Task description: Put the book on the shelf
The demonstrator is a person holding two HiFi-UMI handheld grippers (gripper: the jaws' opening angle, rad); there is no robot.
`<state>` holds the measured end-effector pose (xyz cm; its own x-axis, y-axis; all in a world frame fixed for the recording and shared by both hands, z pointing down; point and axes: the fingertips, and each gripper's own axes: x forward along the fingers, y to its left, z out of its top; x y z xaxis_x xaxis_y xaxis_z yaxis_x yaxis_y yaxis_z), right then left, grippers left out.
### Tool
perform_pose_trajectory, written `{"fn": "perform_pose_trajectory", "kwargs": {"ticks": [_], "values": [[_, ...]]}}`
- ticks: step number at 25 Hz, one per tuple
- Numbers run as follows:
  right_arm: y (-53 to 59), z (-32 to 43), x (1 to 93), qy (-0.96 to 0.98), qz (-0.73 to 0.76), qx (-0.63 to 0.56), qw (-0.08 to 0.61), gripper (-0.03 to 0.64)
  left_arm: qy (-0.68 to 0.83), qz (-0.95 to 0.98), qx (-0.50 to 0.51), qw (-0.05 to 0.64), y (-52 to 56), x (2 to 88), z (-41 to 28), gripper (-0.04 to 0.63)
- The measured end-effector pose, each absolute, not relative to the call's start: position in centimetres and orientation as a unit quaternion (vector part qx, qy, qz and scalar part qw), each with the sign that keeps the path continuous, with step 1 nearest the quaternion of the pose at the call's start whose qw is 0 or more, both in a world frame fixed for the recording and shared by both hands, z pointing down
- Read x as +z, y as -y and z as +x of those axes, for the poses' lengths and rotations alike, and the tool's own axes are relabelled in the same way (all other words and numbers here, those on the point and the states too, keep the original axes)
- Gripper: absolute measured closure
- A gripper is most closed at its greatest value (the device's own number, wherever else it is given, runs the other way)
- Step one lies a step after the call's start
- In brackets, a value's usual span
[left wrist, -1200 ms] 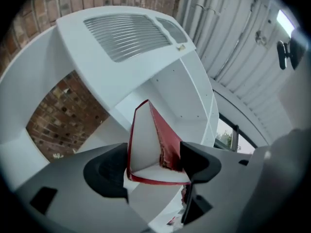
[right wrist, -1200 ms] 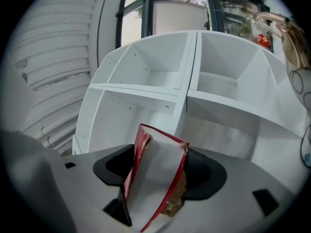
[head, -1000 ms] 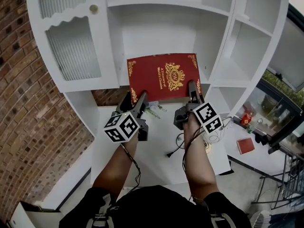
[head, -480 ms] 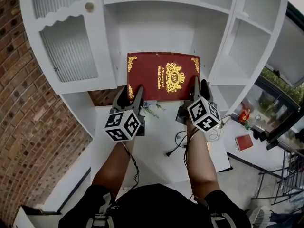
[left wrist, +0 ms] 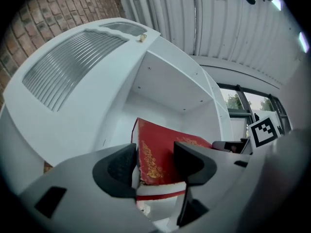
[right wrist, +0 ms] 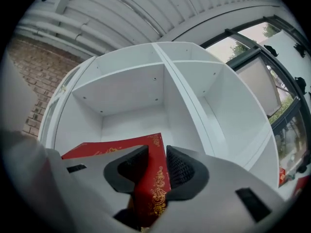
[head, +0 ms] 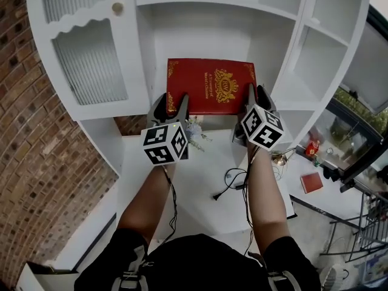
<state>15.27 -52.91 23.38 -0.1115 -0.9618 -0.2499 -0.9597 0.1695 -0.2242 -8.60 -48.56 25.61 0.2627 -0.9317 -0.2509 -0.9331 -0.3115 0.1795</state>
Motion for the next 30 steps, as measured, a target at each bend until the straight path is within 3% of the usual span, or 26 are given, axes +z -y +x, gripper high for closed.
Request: {"fn": "perform_pose_trajectory", "kwargs": {"ticks": [13, 20, 24, 30], "values": [[58.0, 14.9, 22.0, -0.775, -0.620, -0.086, 0.088, 0.492, -0.608, -0.779, 0.138, -0.071, 52.6, 24.2, -8.8, 0.342], [57.0, 15.2, 19.7, -0.780, -0.614, -0.032, 0.118, 0.468, -0.646, -0.758, 0.091, 0.019, 51.8, 22.5, -9.4, 0.339], [53.4, 15.0, 17.3, -0.782, -0.601, 0.056, 0.155, 0.477, -0.647, -0.753, 0.090, 0.080, 49.4, 20.2, -9.7, 0.378], [46.9, 13.0, 18.7, -0.799, -0.563, 0.102, 0.185, 0.486, -0.620, -0.771, 0.082, 0.121, 44.1, 20.5, -8.4, 0.530]]}}
